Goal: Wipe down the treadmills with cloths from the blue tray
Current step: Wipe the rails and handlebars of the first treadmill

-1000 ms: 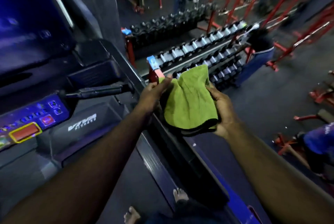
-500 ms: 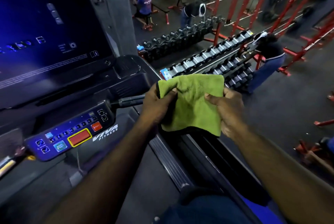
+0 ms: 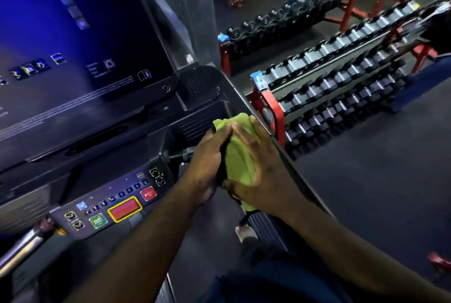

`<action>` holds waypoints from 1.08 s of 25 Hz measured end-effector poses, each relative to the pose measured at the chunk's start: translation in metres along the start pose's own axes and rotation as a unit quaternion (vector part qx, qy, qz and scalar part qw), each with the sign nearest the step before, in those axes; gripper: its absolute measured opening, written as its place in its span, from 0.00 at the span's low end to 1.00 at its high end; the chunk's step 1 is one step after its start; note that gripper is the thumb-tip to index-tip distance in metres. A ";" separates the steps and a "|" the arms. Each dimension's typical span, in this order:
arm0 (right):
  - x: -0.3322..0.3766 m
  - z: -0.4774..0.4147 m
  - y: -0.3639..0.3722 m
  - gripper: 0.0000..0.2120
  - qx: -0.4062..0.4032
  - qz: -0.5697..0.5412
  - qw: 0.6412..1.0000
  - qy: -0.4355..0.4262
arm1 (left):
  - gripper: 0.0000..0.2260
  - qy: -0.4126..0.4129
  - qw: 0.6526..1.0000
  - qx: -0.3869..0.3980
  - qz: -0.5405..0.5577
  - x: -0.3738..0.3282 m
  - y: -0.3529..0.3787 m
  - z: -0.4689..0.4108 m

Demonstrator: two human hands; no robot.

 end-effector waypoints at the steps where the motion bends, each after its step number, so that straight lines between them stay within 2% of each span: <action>1: -0.013 -0.013 0.000 0.50 -0.010 -0.010 1.000 0.016 | 0.12 -0.013 1.000 -0.004 -0.026 -0.002 0.000 -0.016; 2: -0.027 -0.028 -0.003 0.48 -0.024 -0.006 0.999 0.024 | 0.14 -0.016 0.998 -0.002 -0.064 -0.007 0.000 -0.031; 4: -0.057 -0.055 -0.015 0.45 -0.048 0.052 0.997 0.040 | 0.19 0.043 0.982 -0.010 -0.183 -0.026 -0.014 -0.061; 5: -0.072 -0.070 -0.018 0.44 -0.045 0.099 0.993 0.046 | 0.19 0.098 0.953 -0.026 -0.284 -0.041 -0.028 -0.074; 6: -0.087 -0.082 -0.015 0.43 -0.018 0.146 0.987 0.060 | 0.19 0.146 0.901 -0.035 -0.407 -0.054 -0.040 -0.082; 7: -0.102 -0.090 -0.004 0.42 0.030 0.191 0.979 0.069 | 0.19 0.180 0.830 -0.029 -0.527 -0.062 -0.052 -0.085; 9: -0.114 -0.101 0.026 0.36 0.090 0.261 0.960 0.036 | 0.22 0.197 0.693 0.010 -0.693 -0.065 -0.081 -0.088; 10: -0.115 -0.105 0.038 0.34 0.088 0.280 0.956 0.009 | 0.25 0.195 0.649 0.028 -0.735 -0.065 -0.095 -0.088; 11: -0.119 -0.111 0.047 0.32 0.081 0.284 0.955 -0.003 | 0.27 0.193 0.626 0.038 -0.754 -0.066 -0.108 -0.088; 12: -0.124 -0.121 0.056 0.31 0.077 0.286 0.955 -0.003 | 0.28 0.193 0.618 0.041 -0.761 -0.068 -0.117 -0.091; 17: -0.122 -0.187 0.076 0.31 0.089 0.322 0.942 -0.019 | 0.32 0.177 0.634 0.036 -0.752 -0.067 -0.128 -0.110; 21: -0.100 -0.257 0.089 0.33 0.087 0.332 0.939 -0.005 | 0.31 0.170 0.672 0.055 -0.718 -0.064 -0.137 -0.116; 27: -0.107 -0.357 0.102 0.29 0.143 0.229 0.963 0.015 | 0.31 0.162 0.668 0.073 -0.723 -0.063 -0.133 -0.115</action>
Point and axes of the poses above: each hand's wrist, its own z-axis away from the middle knuckle, its own y-axis out of the palm, x = y × z, the point moved 9 cm from there along -z, towards the middle knuckle, and after that the axes turned 15 degrees about z, right-handed, at the moved point
